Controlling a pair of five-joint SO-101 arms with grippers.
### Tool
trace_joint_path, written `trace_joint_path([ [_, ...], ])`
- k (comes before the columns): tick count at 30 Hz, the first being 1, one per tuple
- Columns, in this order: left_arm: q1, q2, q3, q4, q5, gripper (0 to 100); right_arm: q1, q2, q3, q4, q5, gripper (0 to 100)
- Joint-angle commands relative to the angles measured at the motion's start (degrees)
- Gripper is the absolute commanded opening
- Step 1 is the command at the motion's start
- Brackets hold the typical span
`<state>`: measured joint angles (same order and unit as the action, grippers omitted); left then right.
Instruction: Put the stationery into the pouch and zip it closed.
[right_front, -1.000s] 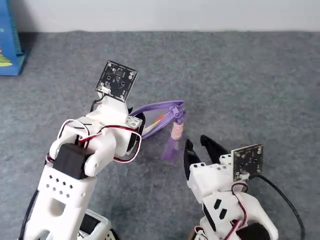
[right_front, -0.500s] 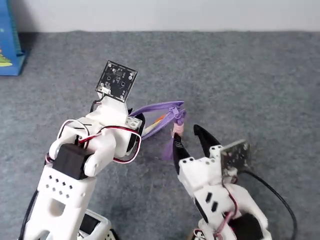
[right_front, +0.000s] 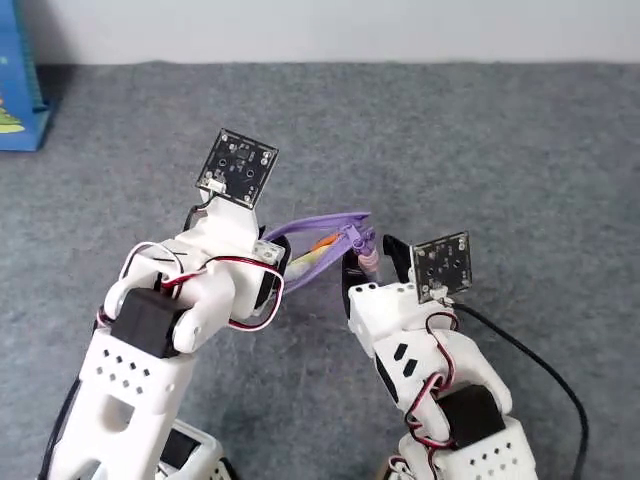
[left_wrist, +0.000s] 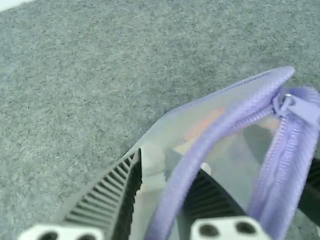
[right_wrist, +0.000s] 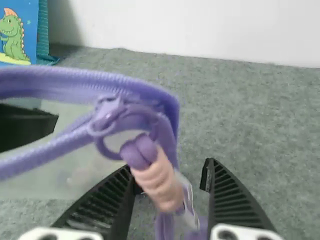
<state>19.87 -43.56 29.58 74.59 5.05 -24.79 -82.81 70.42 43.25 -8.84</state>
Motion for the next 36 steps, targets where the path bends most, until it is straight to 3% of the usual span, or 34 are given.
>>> trace_joint_path([
  [1, 0.1, -0.6, 0.0, -0.3, -0.9, 7, 0.3, 0.3, -2.4, -1.1, 0.6, 10.3],
  [4, -0.4, -0.6, 0.0, -0.2, -1.0, 7, 0.4, -3.1, -2.1, -0.5, 0.7, 0.9],
  [11, -0.4, -0.7, 0.0, -0.3, -1.1, 7, 0.2, -21.8, -2.5, 13.5, 4.1, 0.8],
  [21, -0.4, -0.7, -0.3, -3.3, -0.8, 8, -0.1, -21.3, -10.7, 23.7, 4.5, 0.8],
  [28, -0.1, -0.3, -0.2, -10.9, -0.8, 8, -0.1, -21.3, -13.7, 30.2, 4.6, 0.8],
  [32, 0.3, 0.1, 1.3, -19.5, -0.8, 15, -0.1, -21.3, -13.7, 31.3, 4.4, 0.8],
  [36, 2.8, 0.1, 3.3, -20.7, -0.8, 20, -0.1, -21.3, -13.6, 32.3, 4.2, 0.8],
])
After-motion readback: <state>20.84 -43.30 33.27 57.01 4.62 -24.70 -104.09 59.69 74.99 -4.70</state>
